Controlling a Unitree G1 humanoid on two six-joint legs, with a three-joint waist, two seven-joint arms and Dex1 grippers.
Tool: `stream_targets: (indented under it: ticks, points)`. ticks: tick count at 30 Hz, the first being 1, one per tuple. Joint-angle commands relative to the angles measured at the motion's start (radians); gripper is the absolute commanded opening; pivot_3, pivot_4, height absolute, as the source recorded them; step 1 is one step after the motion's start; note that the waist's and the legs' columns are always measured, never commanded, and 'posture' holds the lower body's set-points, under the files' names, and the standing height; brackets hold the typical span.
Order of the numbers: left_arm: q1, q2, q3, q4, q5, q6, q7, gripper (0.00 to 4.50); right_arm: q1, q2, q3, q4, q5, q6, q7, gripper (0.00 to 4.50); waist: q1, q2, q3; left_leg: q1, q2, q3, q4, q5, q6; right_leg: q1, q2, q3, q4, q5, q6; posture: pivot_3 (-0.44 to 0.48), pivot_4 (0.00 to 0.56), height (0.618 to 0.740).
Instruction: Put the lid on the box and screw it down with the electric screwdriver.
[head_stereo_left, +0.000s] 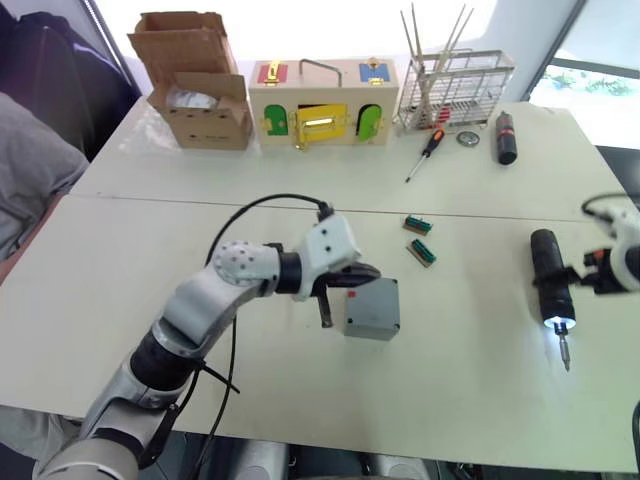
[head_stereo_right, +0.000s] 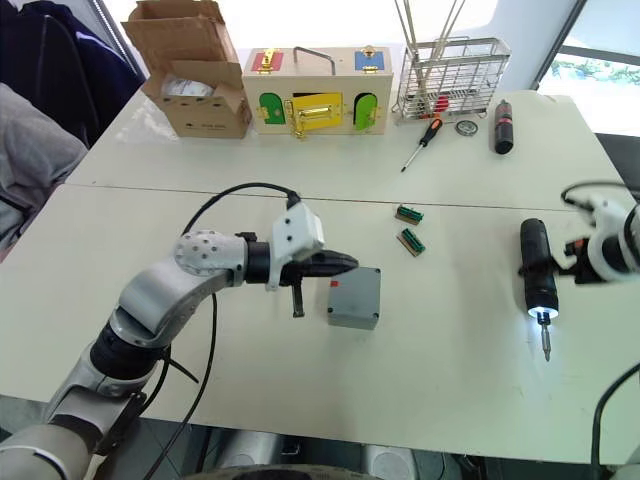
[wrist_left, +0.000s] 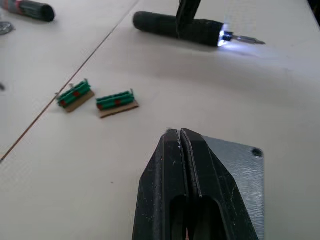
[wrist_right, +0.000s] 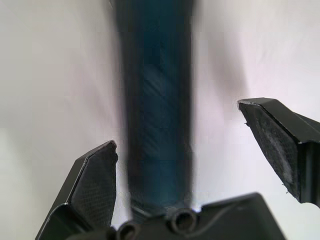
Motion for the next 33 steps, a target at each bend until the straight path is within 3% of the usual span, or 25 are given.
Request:
stream_targets:
  ticks: [1,3,6,8,10,14,22,29,33]
  points:
    - [-0.004,-0.002,0.111,0.008,-0.061,0.032,0.018,0.0,-0.065,0.005,-0.14,-0.085,0.04,-0.076,0.035,4.46,0.002,-0.001,0.0,0.0,0.001,0.0,-0.001,0.0,0.0,-0.001,0.0,0.0,0.001,0.0,0.0,0.0,0.15,0.74]
    - [0.015,0.037,0.149,-0.003,-0.097,0.077,0.002,0.0,0.08,0.1,-0.327,-0.309,0.152,-0.098,0.007,4.46,0.005,-0.007,0.0,0.0,0.003,-0.002,-0.001,0.0,-0.001,-0.001,0.004,-0.001,0.001,0.0,0.0,0.0,0.15,0.74]
    - [0.07,0.148,0.117,-0.049,-0.103,0.116,-0.055,0.0,0.387,0.23,-0.485,-0.683,0.199,-0.234,-0.033,4.46,0.006,-0.021,-0.004,0.0,0.006,-0.006,-0.001,0.0,-0.001,0.0,0.006,-0.002,0.006,0.0,0.0,0.0,0.15,0.74]
    - [0.113,0.229,0.064,-0.069,-0.069,0.097,-0.09,0.0,0.526,0.282,-0.515,-0.835,0.217,-0.25,-0.056,4.46,0.013,-0.016,-0.003,0.0,0.005,-0.008,-0.001,0.0,-0.001,0.0,0.005,-0.003,0.009,0.0,0.0,0.0,0.15,0.74]
    - [0.151,0.272,0.007,-0.057,-0.019,0.057,-0.096,0.0,0.67,0.26,-0.488,-0.957,0.23,-0.274,0.002,4.46,0.03,-0.012,-0.003,-0.003,0.001,-0.005,0.001,0.002,-0.004,-0.004,0.002,-0.001,0.009,0.0,0.0,0.0,0.15,0.74]
    - [0.173,0.237,-0.04,-0.012,0.013,0.02,-0.074,0.0,0.884,0.19,-0.45,-1.056,0.206,-0.363,0.095,4.46,0.036,-0.016,-0.003,-0.003,-0.003,-0.005,0.004,0.001,-0.001,-0.001,-0.001,-0.002,0.006,0.0,0.0,0.0,0.15,0.74]
    - [0.129,0.136,-0.115,0.08,0.08,-0.044,-0.064,0.0,0.934,0.22,-0.403,-1.123,0.259,-0.365,0.082,4.46,0.022,-0.019,-0.003,0.003,0.0,-0.005,0.002,-0.001,0.003,0.004,0.0,-0.002,0.003,0.0,0.0,0.0,0.15,0.74]
    - [0.05,0.116,-0.188,0.199,0.165,-0.154,-0.136,0.0,0.925,0.332,-0.286,-1.199,0.268,-0.328,-0.036,4.46,0.028,-0.019,-0.003,0.002,0.0,-0.005,0.002,0.0,0.0,0.003,0.003,-0.002,0.004,0.0,0.0,0.0,0.15,0.74]
    - [0.003,0.057,-0.201,0.285,0.192,-0.219,-0.155,0.0,0.929,0.367,-0.273,-1.238,0.299,-0.295,-0.084,4.46,0.029,-0.019,-0.003,0.002,0.0,-0.005,0.002,0.0,0.0,0.004,0.002,-0.002,0.004,0.0,0.0,0.0,0.15,0.74]
